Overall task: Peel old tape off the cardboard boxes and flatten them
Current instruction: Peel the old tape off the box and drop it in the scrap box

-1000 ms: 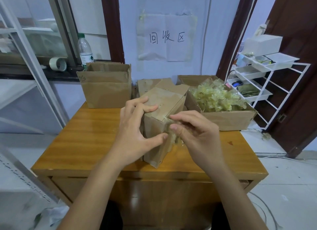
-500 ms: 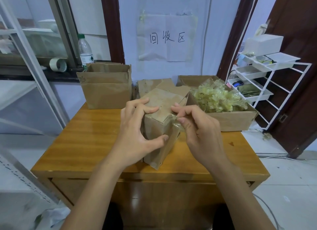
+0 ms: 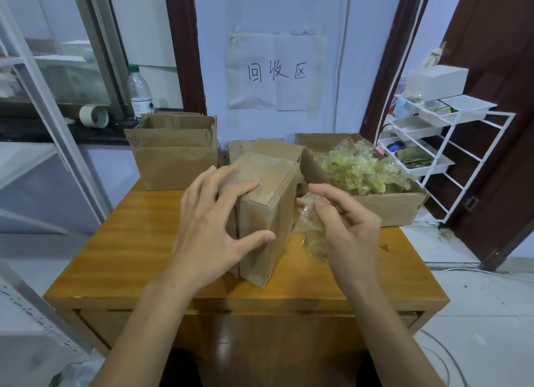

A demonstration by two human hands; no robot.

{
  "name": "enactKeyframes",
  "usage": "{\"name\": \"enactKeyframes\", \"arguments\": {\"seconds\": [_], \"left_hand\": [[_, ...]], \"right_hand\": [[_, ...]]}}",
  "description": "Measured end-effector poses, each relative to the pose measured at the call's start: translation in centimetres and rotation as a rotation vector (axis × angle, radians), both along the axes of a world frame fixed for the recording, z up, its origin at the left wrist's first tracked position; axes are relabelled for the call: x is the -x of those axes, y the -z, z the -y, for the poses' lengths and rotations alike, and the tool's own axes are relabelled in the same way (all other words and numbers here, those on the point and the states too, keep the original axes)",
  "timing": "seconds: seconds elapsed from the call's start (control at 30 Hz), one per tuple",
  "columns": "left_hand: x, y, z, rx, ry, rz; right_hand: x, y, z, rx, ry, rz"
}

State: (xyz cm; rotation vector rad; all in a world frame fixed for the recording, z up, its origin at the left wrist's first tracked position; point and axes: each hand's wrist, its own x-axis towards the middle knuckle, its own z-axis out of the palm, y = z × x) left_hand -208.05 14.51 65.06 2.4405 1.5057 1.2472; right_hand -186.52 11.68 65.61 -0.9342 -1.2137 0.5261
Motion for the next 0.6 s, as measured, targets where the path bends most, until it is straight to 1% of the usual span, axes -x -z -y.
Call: {"name": "enactKeyframes", "arguments": {"seconds": [0.07, 0.1, 0.2, 0.3, 0.43, 0.47, 0.6], "left_hand": [[-0.4, -0.1, 0.4, -0.106, -0.046, -0.101], [-0.8, -0.1, 0.8, -0.164, -0.032, -0.113], [-2.2, -0.5, 2.3, -0.287, 0.096, -0.033], [-3.4, -0.7, 2.6, -0.324, 0.174, -0.047], [-4.0, -0.6, 2.1, -0.338, 0.192, -0.042], [-4.1, -0.6, 2.0, -0.343, 0.182, -0.046], [-4.6, -0.8, 1.1, -0.414, 0.124, -0.031]], "right_hand": [[0.0, 0.2, 0.2, 0.016, -0.019, -0.039], [0.0, 0.2, 0.3, 0.015, -0.028, -0.025], [0.0, 0.5, 0.6, -0.02, -0.06, 0.005], [0.1, 0.7, 1.0, 0.007, -0.09, -0.024], [0.1, 0.6, 1.5, 0.127, -0.212, -0.232], [0.0, 0.5, 1.6, 0.15, -0.233, -0.256], [0.0, 0.2, 1.6, 0.179, -0.317, -0.211]]}}
